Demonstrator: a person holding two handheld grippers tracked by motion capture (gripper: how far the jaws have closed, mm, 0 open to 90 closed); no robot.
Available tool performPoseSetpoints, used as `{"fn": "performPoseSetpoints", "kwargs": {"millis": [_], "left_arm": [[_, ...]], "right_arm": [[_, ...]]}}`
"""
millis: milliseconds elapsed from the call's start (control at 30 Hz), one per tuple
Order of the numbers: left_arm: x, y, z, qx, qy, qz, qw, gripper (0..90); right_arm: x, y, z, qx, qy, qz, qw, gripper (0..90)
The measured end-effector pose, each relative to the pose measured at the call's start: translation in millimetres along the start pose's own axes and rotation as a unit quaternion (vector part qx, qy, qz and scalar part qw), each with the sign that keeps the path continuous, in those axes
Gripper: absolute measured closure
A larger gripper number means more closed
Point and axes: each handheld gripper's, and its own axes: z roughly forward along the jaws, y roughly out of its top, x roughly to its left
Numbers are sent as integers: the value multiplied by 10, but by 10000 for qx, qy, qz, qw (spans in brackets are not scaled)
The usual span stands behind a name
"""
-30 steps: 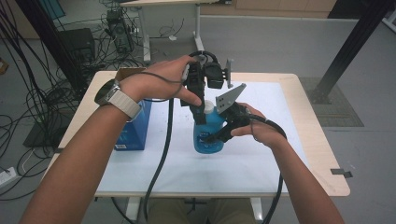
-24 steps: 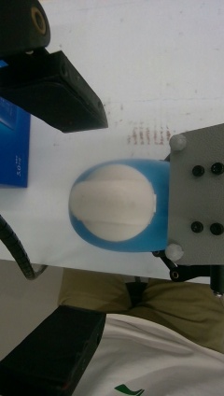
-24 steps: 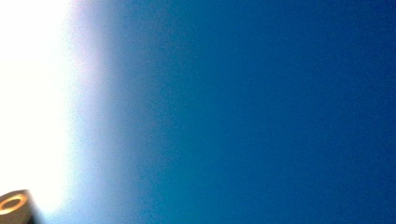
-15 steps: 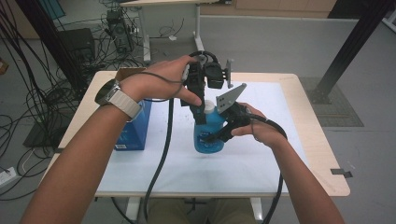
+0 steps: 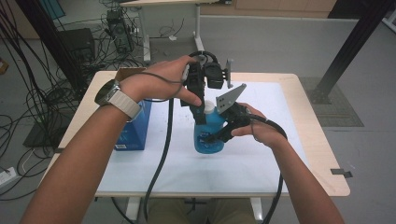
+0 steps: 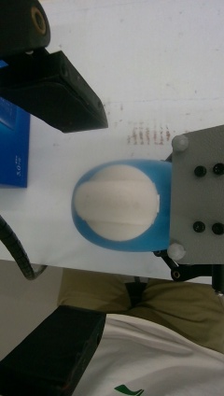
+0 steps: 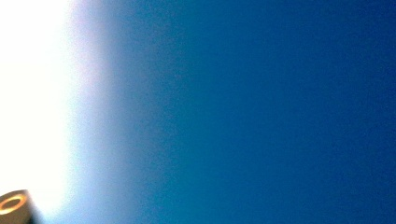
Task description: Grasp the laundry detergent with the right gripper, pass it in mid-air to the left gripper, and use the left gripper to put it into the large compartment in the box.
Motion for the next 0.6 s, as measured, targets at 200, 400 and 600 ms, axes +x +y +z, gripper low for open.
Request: {"fn": "performPoseSetpoints", "kwargs": {"millis": [200,400,600], "left_arm": [[-7,2,4,-7,-1,-2,10000,79],[-10,-4,6,2,-3,-1,10000,80],[-9,-10,11,-8,-6,0,10000,80]], "right_arm": [[5,-1,-6,7,28,39,10000,434],[1,1,-6,-13,16,23,10000,433],[0,-3,-8,8,-1,17,10000,434]]}}
